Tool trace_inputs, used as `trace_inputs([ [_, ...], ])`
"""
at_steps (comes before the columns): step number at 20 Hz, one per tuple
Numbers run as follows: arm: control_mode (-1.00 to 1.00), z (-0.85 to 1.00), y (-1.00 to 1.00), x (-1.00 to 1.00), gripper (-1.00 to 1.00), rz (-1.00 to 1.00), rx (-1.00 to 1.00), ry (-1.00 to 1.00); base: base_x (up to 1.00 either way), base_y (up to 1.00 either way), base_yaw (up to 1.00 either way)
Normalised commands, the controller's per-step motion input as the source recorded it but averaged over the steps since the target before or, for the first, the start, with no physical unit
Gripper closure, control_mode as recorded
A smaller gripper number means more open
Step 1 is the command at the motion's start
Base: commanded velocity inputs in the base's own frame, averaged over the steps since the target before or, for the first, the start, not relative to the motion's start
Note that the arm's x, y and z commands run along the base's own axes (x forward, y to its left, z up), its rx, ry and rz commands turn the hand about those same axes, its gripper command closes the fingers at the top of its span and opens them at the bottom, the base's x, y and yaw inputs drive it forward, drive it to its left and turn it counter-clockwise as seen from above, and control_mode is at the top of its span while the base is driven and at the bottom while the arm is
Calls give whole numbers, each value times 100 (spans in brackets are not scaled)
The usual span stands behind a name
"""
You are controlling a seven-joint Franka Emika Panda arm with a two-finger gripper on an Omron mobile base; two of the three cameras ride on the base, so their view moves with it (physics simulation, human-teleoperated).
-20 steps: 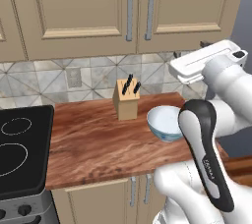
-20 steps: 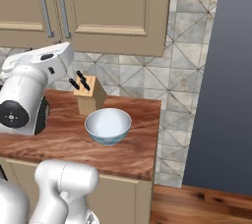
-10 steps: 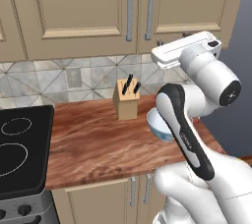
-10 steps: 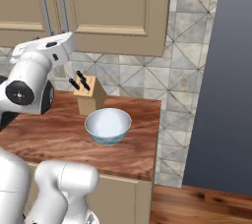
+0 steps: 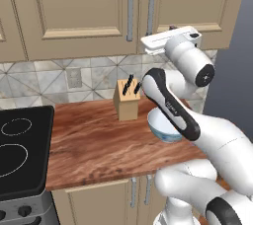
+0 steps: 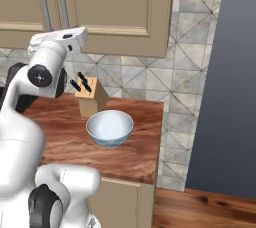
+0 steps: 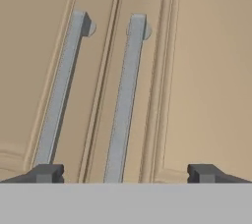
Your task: Open the cabinet. Pick the apple and peach from the cabinet and place them into the bowl. Then close the cabinet.
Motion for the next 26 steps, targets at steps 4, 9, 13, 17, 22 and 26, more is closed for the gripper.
trace_inputs([
  [4, -100, 0, 33, 59, -100, 0, 6, 1, 0, 0, 0],
  [9, -100, 0, 27, 86, -100, 0, 7, 7, 0, 0, 0],
  [13, -100, -1, 11, 100, -100, 0, 3, 19, 0, 0, 0],
  [17, -100, -9, 1, 100, 100, 0, 0, 21, 0, 0, 0],
  [22, -100, 0, 6, 48, 100, -6, -1, 11, 0, 0, 0],
  [26, -100, 0, 16, 73, 100, -8, -1, 21, 0, 0, 0],
])
